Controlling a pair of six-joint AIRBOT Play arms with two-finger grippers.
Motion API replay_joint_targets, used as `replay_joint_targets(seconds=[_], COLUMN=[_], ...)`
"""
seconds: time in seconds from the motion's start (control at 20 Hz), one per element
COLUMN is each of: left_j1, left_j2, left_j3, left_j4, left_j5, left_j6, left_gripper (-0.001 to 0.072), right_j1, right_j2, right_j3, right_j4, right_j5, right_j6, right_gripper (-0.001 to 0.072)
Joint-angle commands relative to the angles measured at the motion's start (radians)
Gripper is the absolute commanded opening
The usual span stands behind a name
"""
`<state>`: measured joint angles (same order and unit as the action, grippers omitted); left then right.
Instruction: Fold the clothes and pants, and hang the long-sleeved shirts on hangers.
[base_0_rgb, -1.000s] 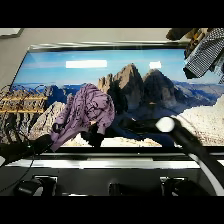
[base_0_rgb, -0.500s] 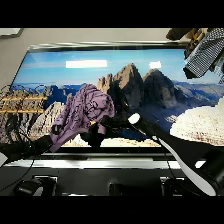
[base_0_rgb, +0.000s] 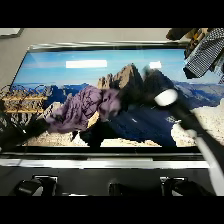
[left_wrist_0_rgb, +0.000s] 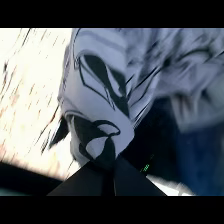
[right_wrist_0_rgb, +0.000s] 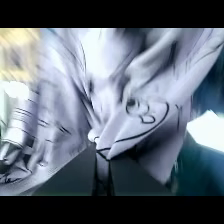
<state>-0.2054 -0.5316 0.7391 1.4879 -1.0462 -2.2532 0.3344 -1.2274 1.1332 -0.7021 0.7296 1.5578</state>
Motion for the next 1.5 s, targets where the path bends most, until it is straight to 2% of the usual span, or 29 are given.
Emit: replay_joint_targets(seconds=[0.0,0.2,0.35,0.5,0.6,0.8,0.95,1.05,1.2,1.3,1.45], left_j1=[0.05,0.14,0.214,0.272,0.287,0.286,0.286,0.286,0.284,0.267,0.183], left_j2=[-0.105,-0.15,-0.116,-0.049,0.016,0.118,0.106,0.064,-0.066,-0.222,-0.491], left_j3=[0.229,0.528,0.697,0.787,0.795,0.794,0.78,0.72,0.616,0.588,0.589], left_j4=[0.051,0.134,0.199,0.215,0.215,0.214,0.138,0.062,-0.103,-0.207,-0.221], left_j5=[0.142,0.154,0.154,0.154,0.153,0.153,0.147,0.147,0.148,0.15,0.231], left_j6=[0.002,0.001,0.002,0.002,0.002,0.001,0.002,0.011,0.138,0.27,0.352], left_gripper=[0.0025,0.0026,0.0026,0.0026,0.0027,0.0027,0.0027,0.0026,0.0026,0.0026,0.0026], right_j1=[-0.205,-0.333,-0.358,-0.358,-0.358,-0.358,-0.358,-0.358,-0.358,-0.358,-0.358], right_j2=[0.168,0.257,0.318,0.413,0.488,0.581,0.572,0.524,0.399,0.298,0.165], right_j3=[0.254,0.618,0.851,0.947,0.947,0.948,0.947,0.947,0.943,0.895,0.771], right_j4=[-0.249,-0.46,-0.794,-1.05,-1.105,-1.106,-1.107,-1.135,-1.274,-1.42,-1.527], right_j5=[0.174,0.171,0.198,0.199,0.201,0.188,0.174,0.227,0.414,0.518,0.513], right_j6=[0.063,0.113,0.181,0.243,0.277,0.302,0.321,0.32,0.274,0.26,0.32], right_gripper=[0.0048,0.0049,0.0049,0.0049,0.0049,0.0049,0.0049,0.0049,0.005,0.005,0.005])
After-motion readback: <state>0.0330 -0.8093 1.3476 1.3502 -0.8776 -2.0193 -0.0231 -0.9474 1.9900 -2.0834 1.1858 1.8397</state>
